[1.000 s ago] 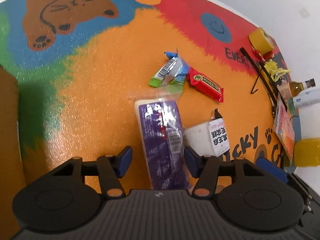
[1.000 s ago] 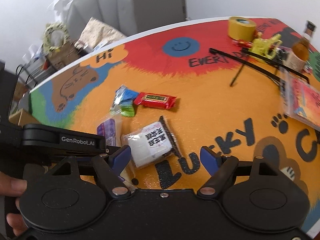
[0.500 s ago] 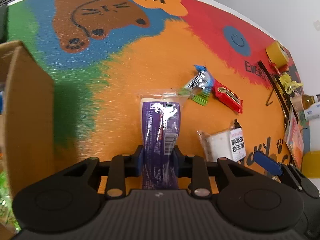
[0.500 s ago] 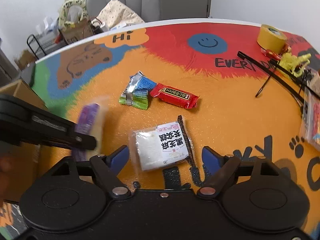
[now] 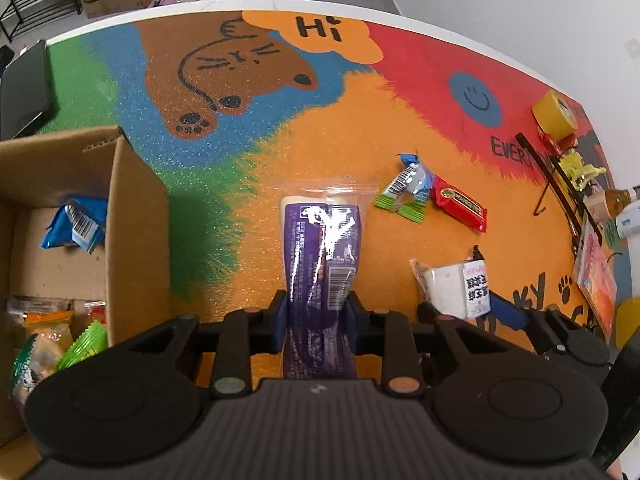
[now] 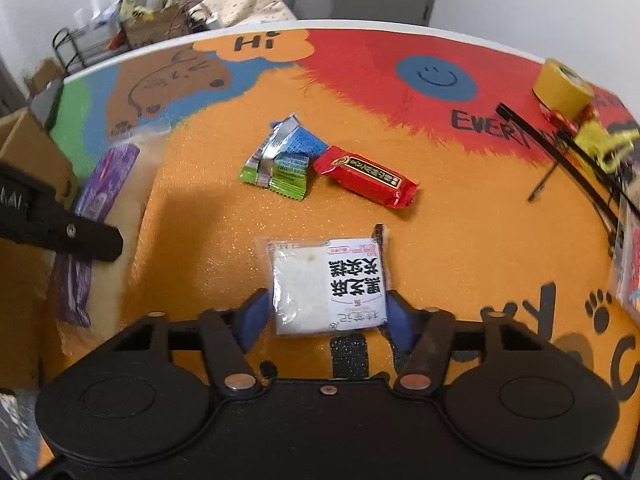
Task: Organize snacks
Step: 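Lift both held packs and carry them toward the cardboard box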
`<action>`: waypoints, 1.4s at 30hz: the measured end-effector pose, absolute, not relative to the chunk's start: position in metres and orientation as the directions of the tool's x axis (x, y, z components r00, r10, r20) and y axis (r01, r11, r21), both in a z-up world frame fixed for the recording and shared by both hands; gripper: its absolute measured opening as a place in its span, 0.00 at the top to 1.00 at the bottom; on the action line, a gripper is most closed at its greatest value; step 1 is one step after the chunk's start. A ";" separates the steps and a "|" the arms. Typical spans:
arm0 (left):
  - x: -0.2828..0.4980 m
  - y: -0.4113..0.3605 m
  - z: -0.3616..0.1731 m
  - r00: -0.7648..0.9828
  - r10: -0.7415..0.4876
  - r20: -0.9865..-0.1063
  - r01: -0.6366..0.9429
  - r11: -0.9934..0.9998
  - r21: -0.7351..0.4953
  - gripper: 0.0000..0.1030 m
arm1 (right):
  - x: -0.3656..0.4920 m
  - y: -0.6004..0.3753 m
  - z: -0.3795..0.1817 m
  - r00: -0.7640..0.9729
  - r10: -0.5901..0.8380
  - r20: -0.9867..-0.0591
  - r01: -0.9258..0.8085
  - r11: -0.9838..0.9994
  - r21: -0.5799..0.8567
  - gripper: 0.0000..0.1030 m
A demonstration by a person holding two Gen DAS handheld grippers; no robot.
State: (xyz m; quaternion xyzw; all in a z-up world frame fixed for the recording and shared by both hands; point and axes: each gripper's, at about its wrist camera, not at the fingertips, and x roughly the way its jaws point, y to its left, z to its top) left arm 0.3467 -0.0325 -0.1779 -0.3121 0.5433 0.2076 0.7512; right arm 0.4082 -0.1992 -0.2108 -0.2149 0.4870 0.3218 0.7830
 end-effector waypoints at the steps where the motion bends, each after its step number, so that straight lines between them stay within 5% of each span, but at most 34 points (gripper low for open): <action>1: 0.347 -0.033 -0.177 0.324 -0.027 -0.946 -0.643 0.727 -0.241 0.73 | 0.409 -0.202 -0.209 0.315 0.299 -0.901 -0.702 0.712 -0.009 0.50; 42: 0.227 -0.003 -0.072 0.482 -0.088 -0.872 -0.366 0.884 -0.291 0.73 | 0.252 -0.205 -0.102 0.523 0.319 -0.790 -0.421 0.903 0.086 0.51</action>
